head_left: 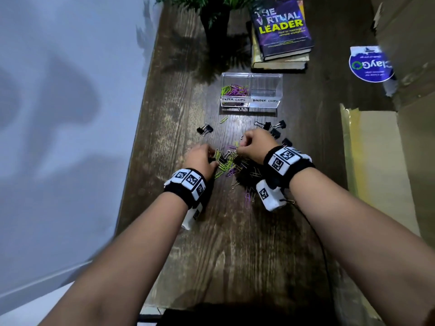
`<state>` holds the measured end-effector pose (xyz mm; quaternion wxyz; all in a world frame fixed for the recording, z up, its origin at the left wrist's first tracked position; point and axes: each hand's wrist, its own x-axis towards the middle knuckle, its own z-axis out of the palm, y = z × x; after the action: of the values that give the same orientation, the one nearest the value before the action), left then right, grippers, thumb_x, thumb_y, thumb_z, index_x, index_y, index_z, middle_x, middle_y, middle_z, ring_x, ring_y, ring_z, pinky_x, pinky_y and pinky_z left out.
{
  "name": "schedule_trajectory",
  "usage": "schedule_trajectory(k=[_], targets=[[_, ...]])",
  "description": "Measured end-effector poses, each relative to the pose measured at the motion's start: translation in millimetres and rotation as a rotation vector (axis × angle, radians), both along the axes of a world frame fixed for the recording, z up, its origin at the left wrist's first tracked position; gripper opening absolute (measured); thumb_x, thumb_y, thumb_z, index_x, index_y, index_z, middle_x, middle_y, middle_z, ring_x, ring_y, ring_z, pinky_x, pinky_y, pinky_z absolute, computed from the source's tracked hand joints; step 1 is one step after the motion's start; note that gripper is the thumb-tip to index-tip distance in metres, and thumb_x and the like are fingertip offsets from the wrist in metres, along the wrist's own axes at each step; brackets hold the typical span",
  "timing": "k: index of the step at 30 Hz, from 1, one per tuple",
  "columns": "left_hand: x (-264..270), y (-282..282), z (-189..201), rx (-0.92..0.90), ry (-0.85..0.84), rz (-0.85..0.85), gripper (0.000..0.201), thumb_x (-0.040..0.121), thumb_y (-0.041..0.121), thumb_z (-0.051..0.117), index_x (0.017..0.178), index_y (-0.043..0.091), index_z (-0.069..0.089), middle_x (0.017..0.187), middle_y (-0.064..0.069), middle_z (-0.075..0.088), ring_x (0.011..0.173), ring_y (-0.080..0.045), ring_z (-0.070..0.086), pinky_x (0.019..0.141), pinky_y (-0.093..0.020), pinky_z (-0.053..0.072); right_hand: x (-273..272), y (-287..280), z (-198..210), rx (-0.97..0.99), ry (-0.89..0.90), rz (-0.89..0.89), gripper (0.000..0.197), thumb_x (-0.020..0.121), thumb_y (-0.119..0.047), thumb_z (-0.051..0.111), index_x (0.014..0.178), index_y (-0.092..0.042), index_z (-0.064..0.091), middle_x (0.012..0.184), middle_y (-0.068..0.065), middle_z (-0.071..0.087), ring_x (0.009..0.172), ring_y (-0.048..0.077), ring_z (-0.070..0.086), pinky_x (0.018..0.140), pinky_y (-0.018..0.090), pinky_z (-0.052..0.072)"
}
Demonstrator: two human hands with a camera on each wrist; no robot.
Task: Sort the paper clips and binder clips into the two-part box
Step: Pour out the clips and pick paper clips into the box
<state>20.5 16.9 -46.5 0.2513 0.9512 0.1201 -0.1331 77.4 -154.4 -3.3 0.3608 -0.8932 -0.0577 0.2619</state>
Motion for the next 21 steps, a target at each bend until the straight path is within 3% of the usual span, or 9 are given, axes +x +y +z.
schedule_trajectory(k=[4,6,9,10,12,14,17,21], targets=[[-4,11,-2,-0.095,0.002,0.060,0.025,0.077,0.014,0.075,0.099,0.013,0.064,0.104,-0.003,0.067,0.096,-0.019,0.063,0.089,-0.030,0.050,-6,-5,5,0.206,0.111,-0.133,0.026,0.075,-0.001,0.071,0.060,-0.013,0.054,0.065,-0.002,0.061,0.062,0.010,0.058,0.068,0.027,0.054],[-2,19,-2,-0.107,0.000,0.048,0.025,0.077,0.014,0.075,0.100,0.014,0.063,0.104,-0.004,0.067,0.096,-0.019,0.064,0.091,-0.032,0.050,-8,-5,6,0.283,0.157,-0.175,0.025,0.074,0.006,0.070,0.062,-0.009,0.054,0.065,0.002,0.062,0.068,0.021,0.062,0.068,0.032,0.055],[4,30,3,-0.071,-0.050,0.031,0.024,0.079,0.010,0.070,0.101,0.016,0.062,0.107,-0.001,0.065,0.100,-0.017,0.062,0.095,-0.032,0.049,-13,-2,8,0.341,0.184,-0.209,0.023,0.075,0.012,0.068,0.073,-0.007,0.055,0.071,0.010,0.064,0.079,0.031,0.065,0.060,0.023,0.053],[6,33,4,-0.058,-0.077,0.010,0.024,0.081,0.008,0.068,0.103,0.016,0.062,0.108,-0.001,0.064,0.103,-0.017,0.060,0.096,-0.031,0.048,-14,-1,9,0.349,0.205,-0.206,0.020,0.076,0.011,0.067,0.084,-0.005,0.059,0.075,0.015,0.064,0.079,0.029,0.064,0.058,0.020,0.053],[8,32,9,0.007,-0.110,-0.071,0.025,0.083,0.009,0.063,0.108,0.014,0.061,0.112,-0.003,0.059,0.109,-0.018,0.055,0.098,-0.029,0.043,-15,-1,9,0.358,0.258,-0.208,0.035,0.078,0.010,0.066,0.110,-0.005,0.063,0.085,0.018,0.064,0.074,0.021,0.062,0.059,0.014,0.052],[8,26,14,0.043,-0.122,-0.154,0.024,0.086,0.015,0.060,0.111,0.013,0.060,0.116,-0.004,0.055,0.112,-0.020,0.050,0.099,-0.027,0.039,-16,0,9,0.372,0.284,-0.257,0.041,0.080,0.014,0.061,0.116,-0.005,0.064,0.090,0.013,0.065,0.070,0.014,0.061,0.064,0.016,0.052],[5,9,15,0.017,-0.042,-0.194,0.037,0.088,0.026,0.061,0.121,0.011,0.053,0.122,-0.006,0.051,0.115,-0.020,0.049,0.098,-0.028,0.039,-15,1,4,0.396,0.310,-0.362,0.033,0.079,0.018,0.055,0.104,0.000,0.068,0.089,0.011,0.067,0.073,0.018,0.060,0.075,0.027,0.053],[0,-4,8,-0.004,-0.020,-0.203,0.068,0.078,0.032,0.073,0.132,0.008,0.041,0.133,-0.011,0.042,0.124,-0.025,0.043,0.106,-0.033,0.036,-12,3,-2,0.525,0.386,-0.483,0.030,0.078,0.022,0.046,0.074,-0.003,0.061,0.072,0.012,0.063,0.059,0.020,0.059,0.053,0.021,0.053]])
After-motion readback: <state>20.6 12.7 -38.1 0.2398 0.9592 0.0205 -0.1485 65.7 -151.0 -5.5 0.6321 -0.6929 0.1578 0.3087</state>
